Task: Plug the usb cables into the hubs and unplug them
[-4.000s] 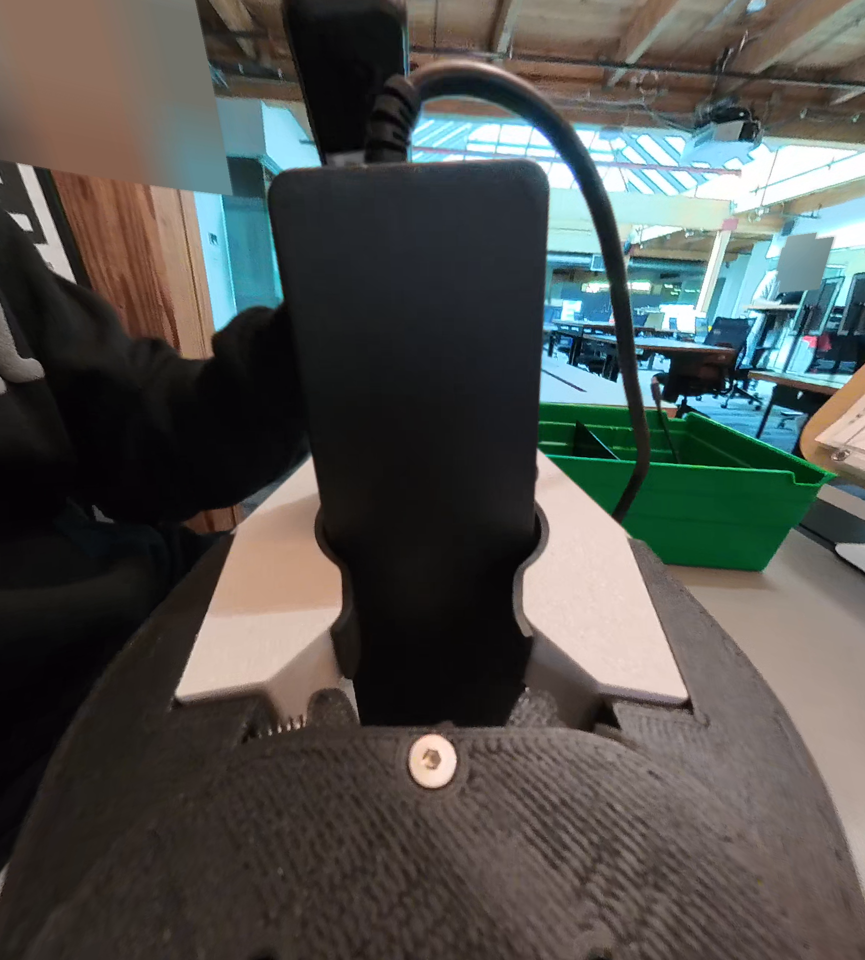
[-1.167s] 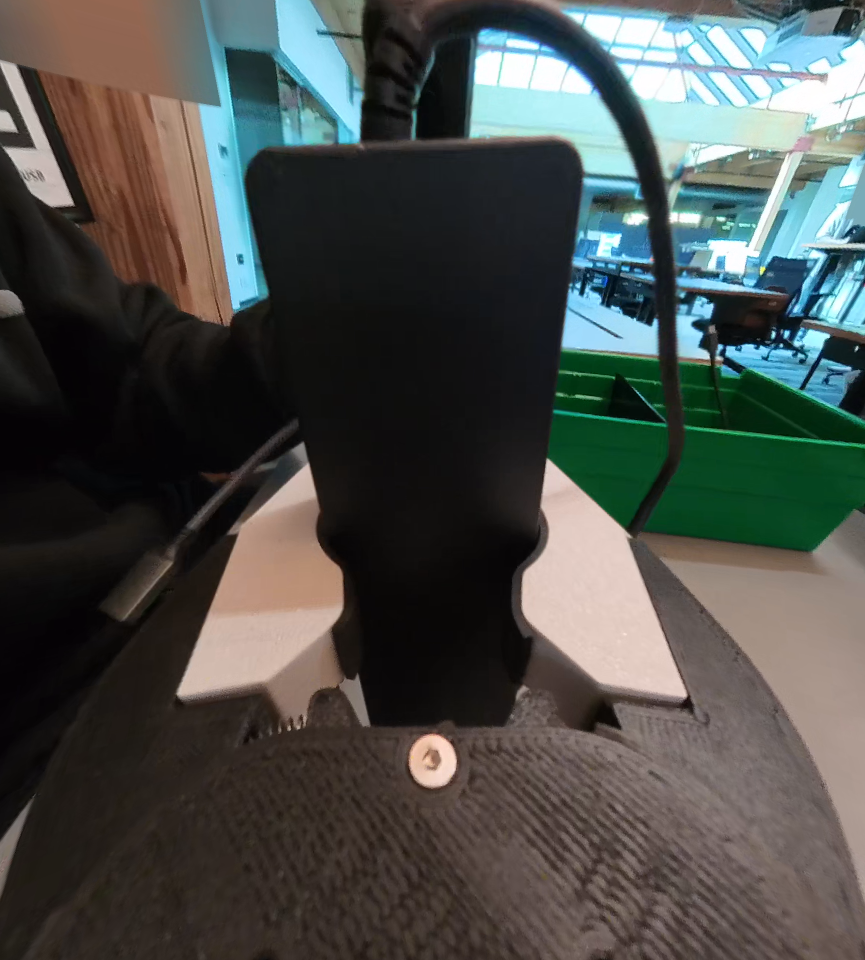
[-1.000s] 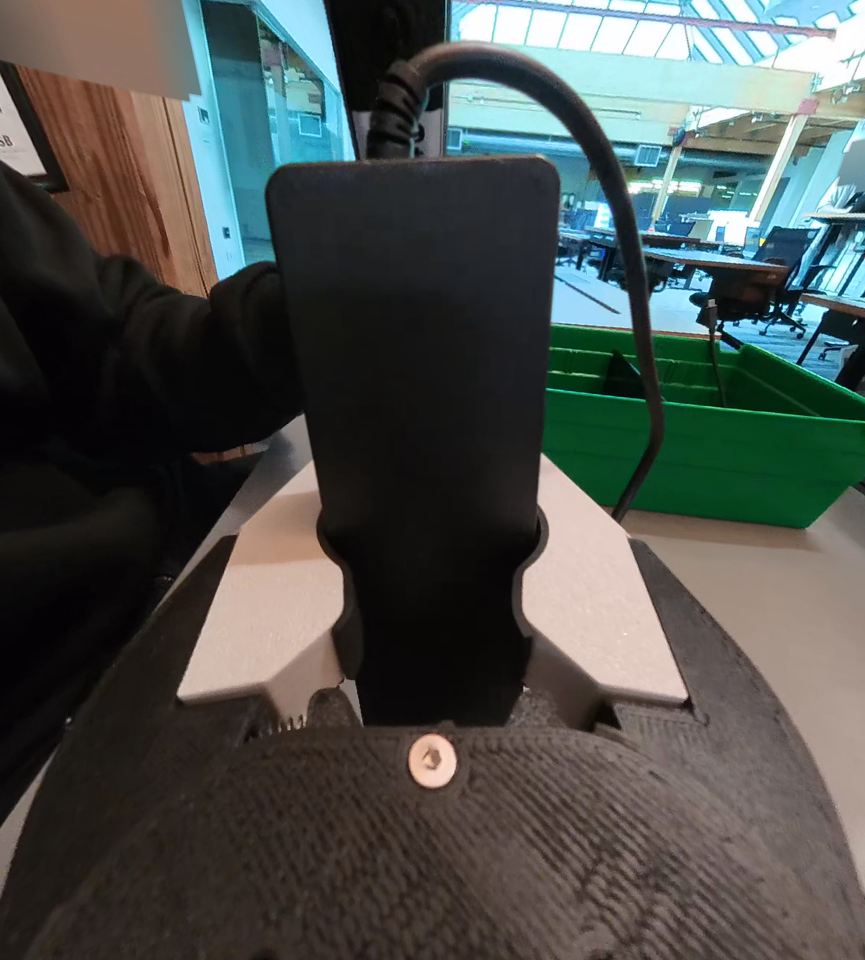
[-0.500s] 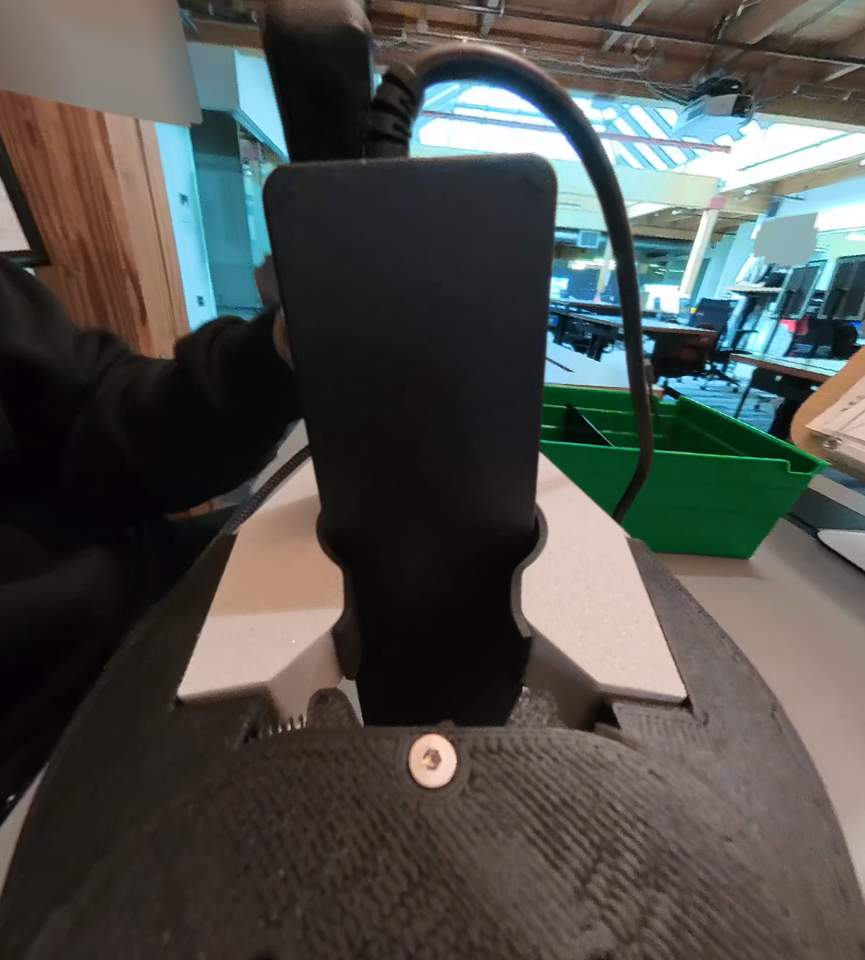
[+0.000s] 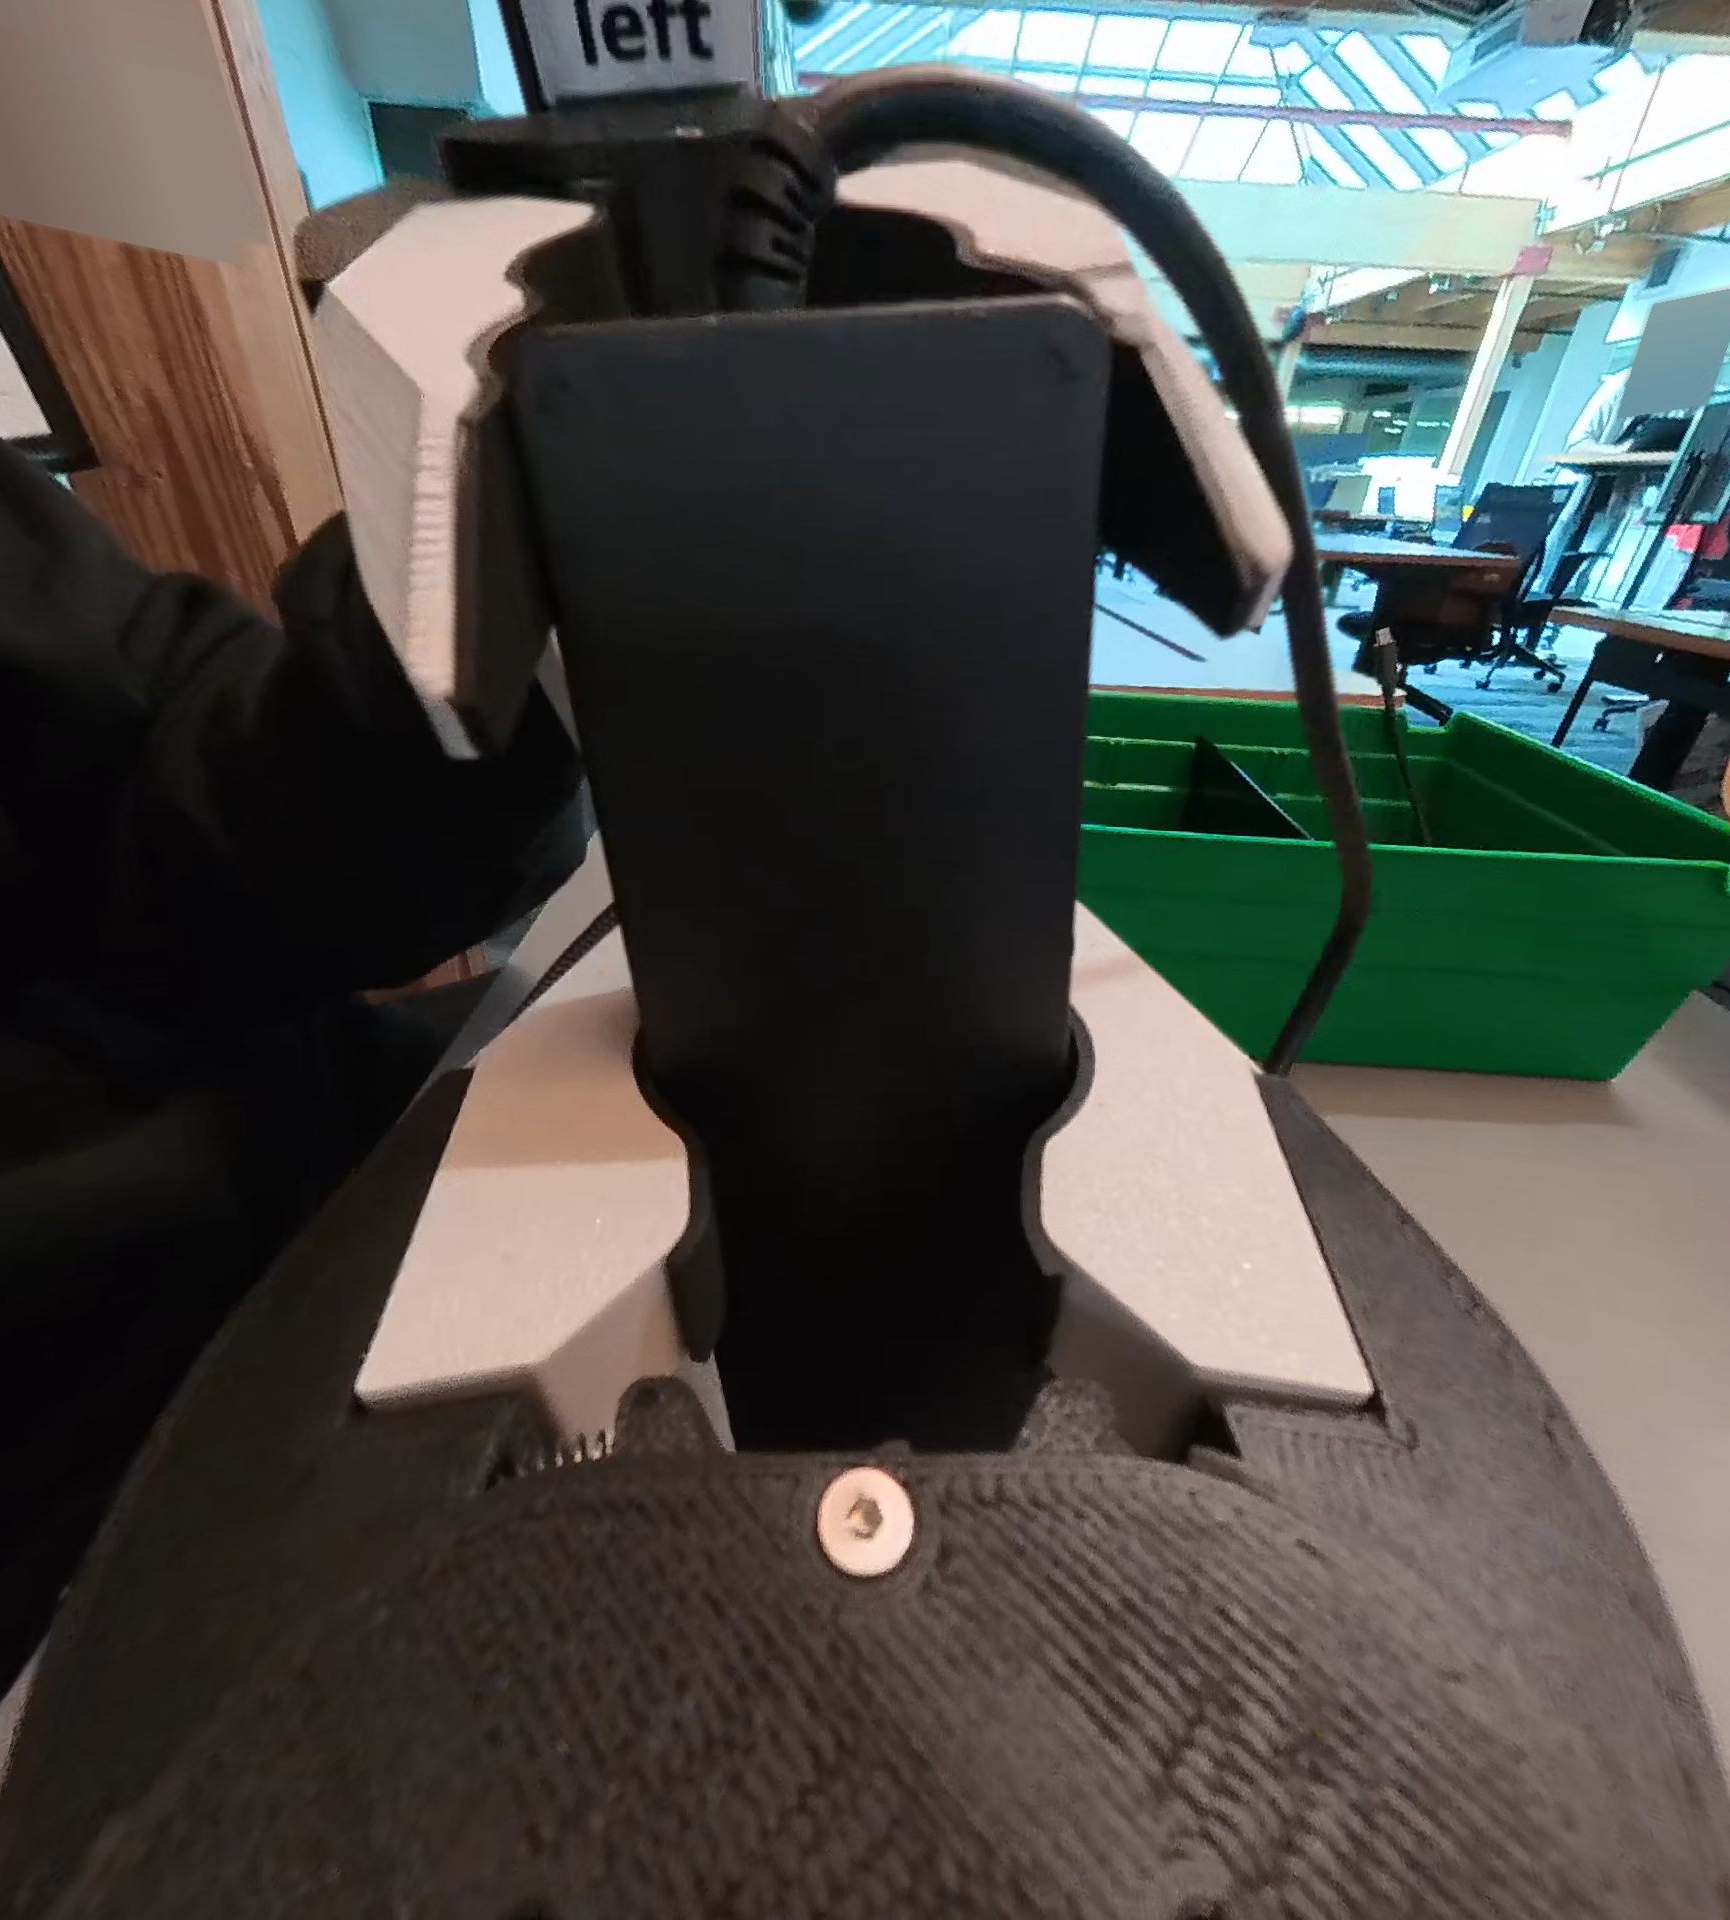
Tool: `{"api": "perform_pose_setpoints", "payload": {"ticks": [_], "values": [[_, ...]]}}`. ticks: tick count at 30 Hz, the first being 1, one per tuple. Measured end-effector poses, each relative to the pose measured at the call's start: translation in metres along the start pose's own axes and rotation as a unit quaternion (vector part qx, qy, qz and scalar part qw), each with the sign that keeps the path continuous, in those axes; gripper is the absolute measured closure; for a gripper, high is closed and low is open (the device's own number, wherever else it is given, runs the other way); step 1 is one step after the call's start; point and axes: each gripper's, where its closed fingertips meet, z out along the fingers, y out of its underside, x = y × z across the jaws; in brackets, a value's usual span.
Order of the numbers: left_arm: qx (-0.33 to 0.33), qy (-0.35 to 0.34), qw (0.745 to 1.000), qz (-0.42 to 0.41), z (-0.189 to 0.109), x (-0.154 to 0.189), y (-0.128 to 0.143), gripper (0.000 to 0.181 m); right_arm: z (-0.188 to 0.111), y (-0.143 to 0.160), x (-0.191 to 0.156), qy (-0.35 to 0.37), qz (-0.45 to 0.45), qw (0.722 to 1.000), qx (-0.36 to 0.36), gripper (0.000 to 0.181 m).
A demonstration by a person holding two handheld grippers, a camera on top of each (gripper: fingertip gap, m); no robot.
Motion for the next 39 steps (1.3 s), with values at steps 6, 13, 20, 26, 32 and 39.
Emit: {"api": "perform_pose_setpoints", "payload": {"ticks": [6, 13, 20, 26, 32, 39], "values": [[-0.031, -0.01, 0.999, 0.043, -0.009, -0.007, -0.002, 0.128, 0.0, -0.006, 0.007, 0.013, 0.04, 0.999, 0.021, 0.092], [-0.034, -0.01, 0.998, 0.053, -0.022, -0.012, -0.008, 0.129, 0.008, -0.003, 0.016, 0.051, 0.014, 0.999, 0.007, 0.118], [-0.014, -0.003, 0.998, 0.055, -0.028, -0.01, -0.008, 0.129, 0.009, -0.004, 0.016, 0.062, -0.026, 0.998, -0.013, 0.122], [0.0, -0.005, 1.0, 0.03, -0.04, -0.011, -0.012, 0.112, 0.007, -0.013, 0.019, 0.07, -0.017, 0.997, 0.015, 0.123], [-0.01, -0.018, 0.999, 0.033, -0.04, -0.015, -0.007, 0.13, 0.01, -0.004, 0.013, 0.051, -0.018, 0.999, -0.005, 0.123], [-0.032, 0.001, 0.998, 0.061, -0.033, -0.008, -0.001, 0.13, 0.016, -0.009, 0.007, 0.031, -0.001, 0.999, 0.023, 0.116]]}}
